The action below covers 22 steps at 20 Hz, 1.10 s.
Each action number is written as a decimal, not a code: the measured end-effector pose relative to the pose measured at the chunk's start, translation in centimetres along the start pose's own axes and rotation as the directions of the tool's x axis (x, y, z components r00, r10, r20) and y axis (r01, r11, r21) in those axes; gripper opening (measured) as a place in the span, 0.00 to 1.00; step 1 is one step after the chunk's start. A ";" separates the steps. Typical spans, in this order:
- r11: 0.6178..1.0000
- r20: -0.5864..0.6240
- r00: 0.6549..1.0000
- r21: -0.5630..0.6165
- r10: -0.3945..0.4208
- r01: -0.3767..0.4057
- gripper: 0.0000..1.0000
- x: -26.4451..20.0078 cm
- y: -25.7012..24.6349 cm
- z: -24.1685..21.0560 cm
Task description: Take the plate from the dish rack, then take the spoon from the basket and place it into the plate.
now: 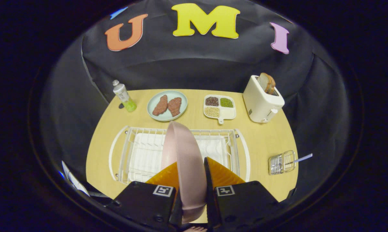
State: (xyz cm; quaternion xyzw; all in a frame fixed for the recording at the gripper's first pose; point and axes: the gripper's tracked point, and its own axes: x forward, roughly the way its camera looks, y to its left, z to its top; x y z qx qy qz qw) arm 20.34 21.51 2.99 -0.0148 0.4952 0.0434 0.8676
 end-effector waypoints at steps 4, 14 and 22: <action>0.995 0.016 0.997 0.068 0.073 -0.074 0.35 -1.2 -3.8 -5.9; 0.939 -0.085 0.950 0.203 0.300 -0.278 0.34 2.7 -6.8 -19.9; 0.858 -0.089 0.891 0.330 0.444 -0.395 0.34 8.6 -6.9 -23.5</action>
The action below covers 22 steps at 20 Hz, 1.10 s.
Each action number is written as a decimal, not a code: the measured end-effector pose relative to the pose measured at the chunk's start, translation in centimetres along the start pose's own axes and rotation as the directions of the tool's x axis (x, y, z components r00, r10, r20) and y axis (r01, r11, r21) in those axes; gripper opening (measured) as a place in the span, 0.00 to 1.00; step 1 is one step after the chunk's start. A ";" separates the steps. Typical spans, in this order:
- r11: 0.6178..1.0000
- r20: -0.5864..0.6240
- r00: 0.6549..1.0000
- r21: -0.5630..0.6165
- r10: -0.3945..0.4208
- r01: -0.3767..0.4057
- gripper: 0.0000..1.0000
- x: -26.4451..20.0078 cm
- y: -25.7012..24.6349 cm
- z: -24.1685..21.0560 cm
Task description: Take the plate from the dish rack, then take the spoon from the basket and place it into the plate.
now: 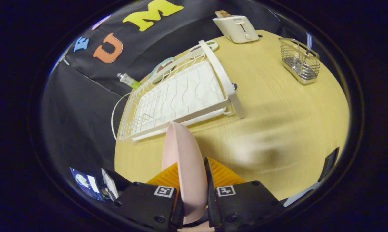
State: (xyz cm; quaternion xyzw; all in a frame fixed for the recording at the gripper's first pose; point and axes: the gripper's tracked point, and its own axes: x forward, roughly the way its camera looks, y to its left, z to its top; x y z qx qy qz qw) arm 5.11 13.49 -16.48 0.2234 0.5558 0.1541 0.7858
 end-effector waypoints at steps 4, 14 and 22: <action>0.994 -0.022 0.996 0.054 0.092 -0.090 0.36 0.8 -0.5 -0.1; 0.988 0.039 0.990 0.076 0.135 -0.138 0.55 0.1 -3.8 1.4; 0.986 0.421 0.906 -0.162 0.032 0.041 0.88 -9.6 -7.8 4.3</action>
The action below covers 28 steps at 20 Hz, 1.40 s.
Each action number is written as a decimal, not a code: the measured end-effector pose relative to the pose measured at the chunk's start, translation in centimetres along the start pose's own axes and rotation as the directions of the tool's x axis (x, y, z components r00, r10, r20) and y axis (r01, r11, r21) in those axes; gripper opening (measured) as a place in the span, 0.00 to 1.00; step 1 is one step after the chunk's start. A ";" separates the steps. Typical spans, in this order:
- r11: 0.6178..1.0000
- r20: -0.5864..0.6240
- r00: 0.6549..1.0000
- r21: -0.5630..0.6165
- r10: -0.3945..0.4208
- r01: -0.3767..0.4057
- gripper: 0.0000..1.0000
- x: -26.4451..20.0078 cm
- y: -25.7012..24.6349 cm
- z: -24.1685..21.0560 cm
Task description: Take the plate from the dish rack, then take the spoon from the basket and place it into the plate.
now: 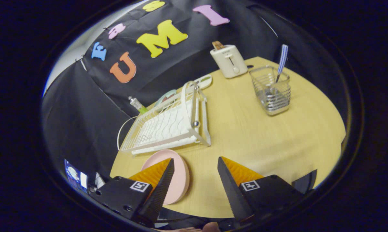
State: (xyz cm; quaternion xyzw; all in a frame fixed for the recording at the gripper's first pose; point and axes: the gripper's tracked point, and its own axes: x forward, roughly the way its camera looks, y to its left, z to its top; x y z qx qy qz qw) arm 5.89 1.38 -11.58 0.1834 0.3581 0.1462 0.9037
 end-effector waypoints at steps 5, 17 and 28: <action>0.965 0.361 0.915 -0.114 -0.180 0.234 0.99 -5.9 -7.3 4.8; 0.953 0.497 0.848 -0.116 -0.187 0.279 0.96 0.7 -16.4 16.0; 0.989 0.424 0.896 -0.012 -0.131 0.150 0.47 4.9 -17.8 19.0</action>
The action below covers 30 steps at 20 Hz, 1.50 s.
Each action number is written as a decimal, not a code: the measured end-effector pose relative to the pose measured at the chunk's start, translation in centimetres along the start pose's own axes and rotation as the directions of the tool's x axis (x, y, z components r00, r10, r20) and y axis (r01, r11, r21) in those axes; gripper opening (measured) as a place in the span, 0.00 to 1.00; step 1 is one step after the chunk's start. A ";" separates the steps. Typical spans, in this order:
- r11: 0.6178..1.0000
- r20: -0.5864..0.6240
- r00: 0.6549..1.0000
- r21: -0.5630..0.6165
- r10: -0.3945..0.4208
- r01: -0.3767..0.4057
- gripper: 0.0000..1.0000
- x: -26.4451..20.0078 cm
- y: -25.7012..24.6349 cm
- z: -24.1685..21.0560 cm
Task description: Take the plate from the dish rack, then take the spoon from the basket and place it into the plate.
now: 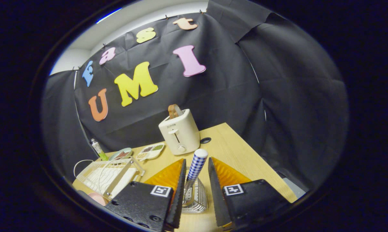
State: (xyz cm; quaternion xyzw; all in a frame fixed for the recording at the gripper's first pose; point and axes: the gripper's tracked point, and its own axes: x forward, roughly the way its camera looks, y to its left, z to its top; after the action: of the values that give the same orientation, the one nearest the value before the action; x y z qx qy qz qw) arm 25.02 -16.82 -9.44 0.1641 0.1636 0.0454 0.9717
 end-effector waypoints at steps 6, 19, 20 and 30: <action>0.999 -0.002 1.000 0.044 0.014 -0.014 0.17 -1.9 2.1 -0.3; 0.988 0.250 0.959 -0.031 -0.136 0.149 0.08 -8.5 5.2 8.9; 0.988 0.269 0.955 -0.048 -0.129 0.147 0.08 -9.6 6.4 9.3; 0.992 0.226 0.973 -0.109 -0.035 0.061 0.08 -17.4 21.5 0.5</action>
State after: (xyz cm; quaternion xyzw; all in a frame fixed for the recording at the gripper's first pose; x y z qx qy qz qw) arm 8.06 0.82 3.47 0.1079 0.0542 0.0124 0.9926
